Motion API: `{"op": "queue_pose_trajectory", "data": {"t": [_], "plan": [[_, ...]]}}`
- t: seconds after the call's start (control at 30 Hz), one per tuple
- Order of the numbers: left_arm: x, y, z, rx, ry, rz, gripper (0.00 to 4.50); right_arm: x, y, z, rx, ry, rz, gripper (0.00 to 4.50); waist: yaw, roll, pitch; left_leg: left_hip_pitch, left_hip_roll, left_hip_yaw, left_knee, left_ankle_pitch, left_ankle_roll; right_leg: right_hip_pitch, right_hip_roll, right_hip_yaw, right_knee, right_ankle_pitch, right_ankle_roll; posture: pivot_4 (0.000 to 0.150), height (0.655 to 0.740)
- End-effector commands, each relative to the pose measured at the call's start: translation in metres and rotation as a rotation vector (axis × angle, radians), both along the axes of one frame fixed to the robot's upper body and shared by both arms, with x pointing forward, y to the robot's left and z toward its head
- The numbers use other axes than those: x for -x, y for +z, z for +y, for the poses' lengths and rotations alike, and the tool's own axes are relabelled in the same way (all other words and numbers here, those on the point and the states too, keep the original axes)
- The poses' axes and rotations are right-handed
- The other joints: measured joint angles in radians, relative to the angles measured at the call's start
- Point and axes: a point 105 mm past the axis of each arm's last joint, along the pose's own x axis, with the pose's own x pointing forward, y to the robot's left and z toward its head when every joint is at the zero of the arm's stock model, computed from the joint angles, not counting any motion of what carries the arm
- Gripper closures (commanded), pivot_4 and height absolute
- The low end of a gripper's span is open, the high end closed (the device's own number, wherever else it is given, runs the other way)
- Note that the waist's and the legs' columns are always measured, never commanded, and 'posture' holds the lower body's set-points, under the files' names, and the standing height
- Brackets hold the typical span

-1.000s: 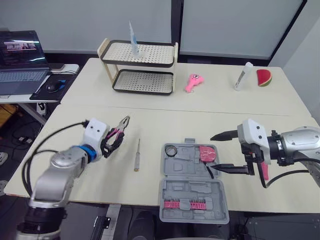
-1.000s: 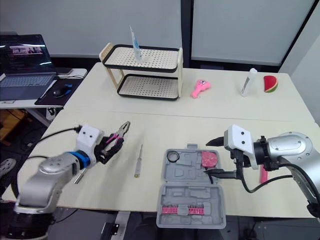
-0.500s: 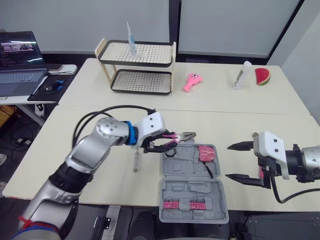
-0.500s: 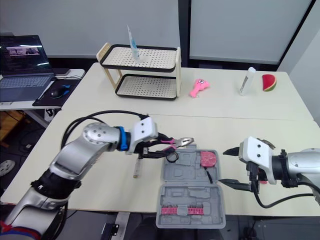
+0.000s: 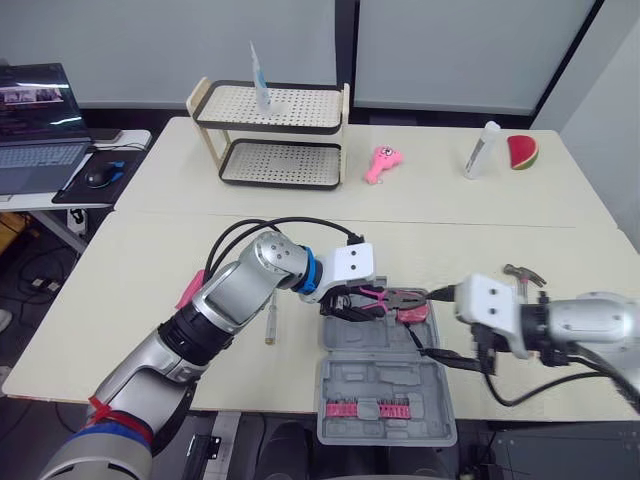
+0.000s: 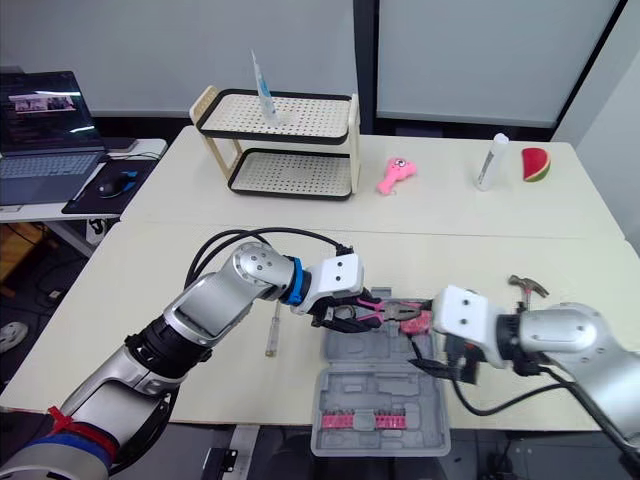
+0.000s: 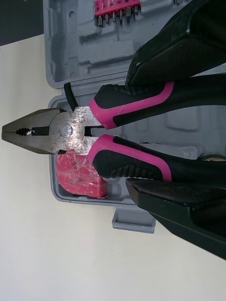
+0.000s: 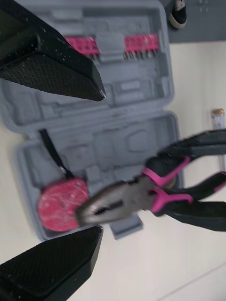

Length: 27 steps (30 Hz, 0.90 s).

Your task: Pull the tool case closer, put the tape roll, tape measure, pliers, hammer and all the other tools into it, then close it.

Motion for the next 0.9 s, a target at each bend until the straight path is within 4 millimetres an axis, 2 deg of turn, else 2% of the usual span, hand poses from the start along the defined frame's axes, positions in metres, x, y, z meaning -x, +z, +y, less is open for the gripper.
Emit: {"op": "queue_pose_trajectory", "data": {"t": [0.03,0.37,0.4,0.47,0.6,0.9], "plan": [[0.001,0.010,-0.005,-0.002,-0.022,-0.042,1.92,-0.010,-0.002,0.010,0.034,-0.005,-0.028,0.00,0.001,0.000,0.000,0.000,0.000,0.000,0.000,0.000,0.000,0.000,0.000,0.000,0.000,0.000,0.000,0.150,0.7400],[0.002,0.008,-0.005,-0.020,-0.038,-0.062,1.92,-0.021,-0.013,0.026,0.099,0.056,0.027,0.00,0.003,0.000,0.000,0.000,-0.001,0.000,0.001,0.000,0.000,-0.001,-0.001,-0.001,0.002,0.000,0.000,0.150,0.7400],[0.002,0.007,-0.005,-0.021,-0.038,-0.063,1.92,-0.023,-0.013,0.026,0.103,0.058,0.023,0.29,0.002,0.000,0.000,0.000,0.000,-0.001,0.001,0.000,0.000,-0.001,-0.001,-0.001,0.002,0.000,0.000,0.150,0.7400],[0.001,0.007,-0.005,-0.022,-0.038,-0.064,1.92,-0.026,-0.014,0.027,0.107,0.056,0.013,0.60,0.001,0.000,0.000,0.000,0.000,-0.001,0.001,0.000,0.000,-0.001,-0.001,-0.001,0.002,0.000,0.000,0.150,0.7400],[0.003,0.006,-0.005,-0.023,-0.038,-0.063,1.92,-0.029,-0.014,0.028,0.126,0.073,-0.006,1.90,0.002,0.000,0.000,-0.001,-0.001,0.000,0.001,0.000,0.000,-0.001,-0.001,-0.002,0.002,0.000,0.000,0.150,0.7400],[0.005,0.003,-0.003,-0.021,-0.037,-0.046,1.92,-0.030,-0.011,0.032,0.123,0.110,-0.037,3.20,0.001,0.000,0.000,0.000,0.000,0.000,0.001,0.000,0.000,-0.002,-0.001,-0.002,0.002,0.000,0.000,0.150,0.7400]]}}
